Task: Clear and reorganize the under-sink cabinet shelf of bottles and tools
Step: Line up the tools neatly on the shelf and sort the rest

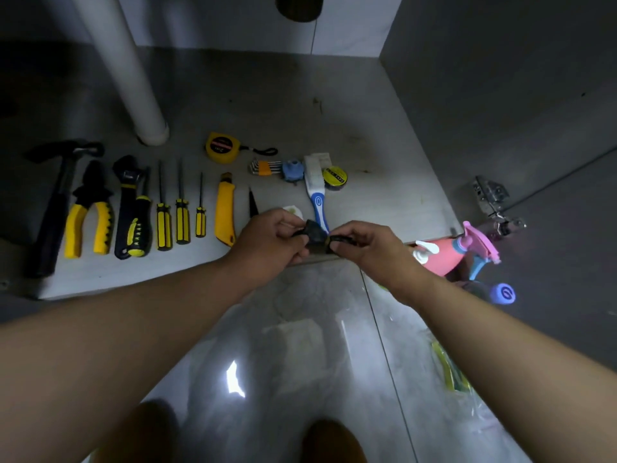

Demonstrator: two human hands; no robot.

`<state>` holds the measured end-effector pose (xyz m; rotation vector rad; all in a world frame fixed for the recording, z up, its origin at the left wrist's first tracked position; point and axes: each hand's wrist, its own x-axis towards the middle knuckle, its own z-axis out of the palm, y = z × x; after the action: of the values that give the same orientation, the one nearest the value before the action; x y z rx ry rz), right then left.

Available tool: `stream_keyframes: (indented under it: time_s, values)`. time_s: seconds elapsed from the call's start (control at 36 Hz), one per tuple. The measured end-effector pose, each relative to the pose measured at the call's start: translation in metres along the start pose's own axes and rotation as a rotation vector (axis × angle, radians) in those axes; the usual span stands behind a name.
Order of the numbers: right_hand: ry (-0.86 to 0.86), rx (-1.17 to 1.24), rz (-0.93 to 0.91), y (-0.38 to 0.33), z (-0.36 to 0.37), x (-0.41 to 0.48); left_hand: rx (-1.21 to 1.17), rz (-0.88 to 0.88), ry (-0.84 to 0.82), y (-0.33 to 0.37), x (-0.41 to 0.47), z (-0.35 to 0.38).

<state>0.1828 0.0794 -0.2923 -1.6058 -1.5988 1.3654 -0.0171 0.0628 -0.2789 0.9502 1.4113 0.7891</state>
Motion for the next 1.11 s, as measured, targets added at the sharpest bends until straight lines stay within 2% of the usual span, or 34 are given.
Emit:
stream_keyframes:
  time_s: [0.08,0.14,0.25,0.39,0.56,0.69,0.81,0.89,1.11]
  values:
    - [0.244,-0.034,0.073,0.009,-0.007,0.009,0.022,-0.013,0.055,0.001,-0.001,-0.001]
    - [0.402,-0.159,0.109,0.012,-0.011,0.017,0.076,-0.008,0.074,-0.001,0.000,-0.003]
    - [0.493,-0.365,0.142,0.010,-0.011,0.035,0.165,0.011,0.047,-0.009,-0.001,-0.007]
    - [0.442,-0.429,0.170,0.010,0.001,0.051,0.194,0.006,0.009,-0.014,-0.004,-0.009]
    - [0.371,-0.339,0.159,0.017,0.011,0.036,0.266,-0.007,-0.056,-0.015,-0.012,-0.012]
    - [0.349,-0.226,0.154,0.016,-0.003,0.000,0.462,-0.032,-0.250,0.002,-0.023,-0.011]
    - [0.245,-0.257,0.162,0.022,-0.025,-0.062,0.733,0.042,-0.414,0.026,-0.038,-0.002]
    - [0.140,-0.241,0.229,0.041,-0.040,-0.127,0.938,0.091,-0.539,0.047,-0.053,0.012]
    - [0.080,-0.284,0.600,0.134,-0.063,-0.264,1.399,0.189,-0.725,0.074,-0.106,0.085]
